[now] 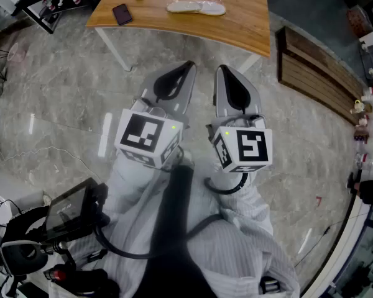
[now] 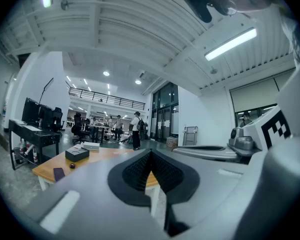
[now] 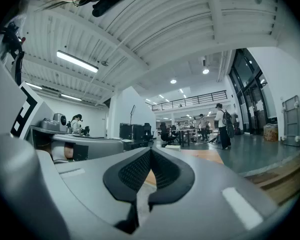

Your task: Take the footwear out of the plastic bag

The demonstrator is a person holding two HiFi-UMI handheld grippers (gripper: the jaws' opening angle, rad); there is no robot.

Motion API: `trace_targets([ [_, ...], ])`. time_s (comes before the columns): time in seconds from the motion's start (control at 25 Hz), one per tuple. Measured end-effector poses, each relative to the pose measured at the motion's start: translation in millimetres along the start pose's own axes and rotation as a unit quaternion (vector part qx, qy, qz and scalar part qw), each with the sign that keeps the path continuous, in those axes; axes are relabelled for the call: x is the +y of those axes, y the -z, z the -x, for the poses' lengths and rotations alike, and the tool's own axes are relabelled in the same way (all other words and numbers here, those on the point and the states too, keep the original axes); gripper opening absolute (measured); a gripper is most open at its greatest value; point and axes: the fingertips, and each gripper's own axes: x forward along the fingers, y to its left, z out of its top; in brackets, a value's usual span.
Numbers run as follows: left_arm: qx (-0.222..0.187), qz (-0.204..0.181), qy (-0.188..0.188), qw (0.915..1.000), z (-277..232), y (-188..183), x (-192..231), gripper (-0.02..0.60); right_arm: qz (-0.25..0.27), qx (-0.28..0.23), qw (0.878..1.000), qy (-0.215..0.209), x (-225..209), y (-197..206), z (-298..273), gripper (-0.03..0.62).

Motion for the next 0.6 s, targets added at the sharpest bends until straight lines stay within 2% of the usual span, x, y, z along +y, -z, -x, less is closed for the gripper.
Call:
trace_targets([
  [0.6,-0.005,0.002,-0.015,0.9999,-0.1,-4.4,7.2,0.002,0.007,0.0,1.0,0.008,-1.6,-1.7,-2.9,0.012],
])
